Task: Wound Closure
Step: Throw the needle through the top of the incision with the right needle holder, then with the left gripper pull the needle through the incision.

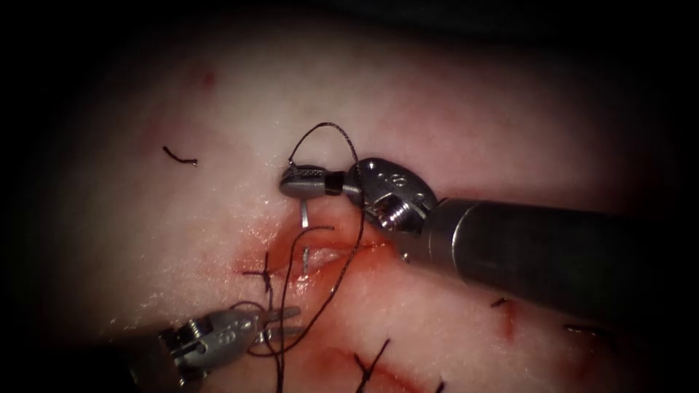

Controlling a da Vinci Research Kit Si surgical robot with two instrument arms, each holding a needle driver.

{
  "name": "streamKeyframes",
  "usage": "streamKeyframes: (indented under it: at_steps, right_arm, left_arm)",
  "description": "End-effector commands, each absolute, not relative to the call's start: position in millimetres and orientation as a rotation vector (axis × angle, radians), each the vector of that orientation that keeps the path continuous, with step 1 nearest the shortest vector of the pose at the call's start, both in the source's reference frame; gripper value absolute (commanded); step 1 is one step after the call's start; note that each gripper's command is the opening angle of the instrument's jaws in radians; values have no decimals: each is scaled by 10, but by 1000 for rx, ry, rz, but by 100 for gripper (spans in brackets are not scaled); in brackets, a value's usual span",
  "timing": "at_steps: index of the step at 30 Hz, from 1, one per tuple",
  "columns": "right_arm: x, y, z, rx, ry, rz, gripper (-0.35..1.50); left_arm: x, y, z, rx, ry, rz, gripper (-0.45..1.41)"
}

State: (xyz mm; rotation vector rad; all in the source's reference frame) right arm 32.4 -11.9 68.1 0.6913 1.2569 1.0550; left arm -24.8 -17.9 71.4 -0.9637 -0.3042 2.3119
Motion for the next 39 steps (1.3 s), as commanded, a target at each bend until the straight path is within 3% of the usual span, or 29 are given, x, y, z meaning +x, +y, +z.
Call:
streamKeyframes:
  at_steps: [1,10,22,26,27,28,30,31,36,39]
  right_arm:
    - [330,-127,686,741,1247,1076,-35]
    - [324,-168,679,988,1191,1209,-35]
    - [328,-201,669,1073,1183,1211,-35]
    - [322,-189,668,1023,1266,1178,-35]
    - [319,-184,669,1025,1287,1176,-15]
    - [317,-180,670,1028,1300,1179,17]
    - [313,-170,672,1028,1311,1180,95]
    - [311,-166,674,1031,1314,1182,111]
    - [292,-145,685,1032,1347,1170,128]
    - [279,-138,693,1027,1348,1175,125]
  left_arm:
    - [-253,-176,717,-978,-294,2310,-5]
    - [-252,-164,701,-1008,-246,2307,-6]
    - [-261,-163,695,-1045,-194,2340,-6]
    - [-267,-156,686,-1143,-111,2422,-6]
    - [-269,-153,683,-1190,-78,2455,-6]
    - [-270,-151,680,-1233,-50,2487,-6]
    - [-271,-148,675,-1326,6,2550,-5]
    - [-271,-146,674,-1352,18,2561,-3]
    - [-270,-138,671,-1407,57,2591,17]
    - [-269,-130,671,-1424,72,2595,19]
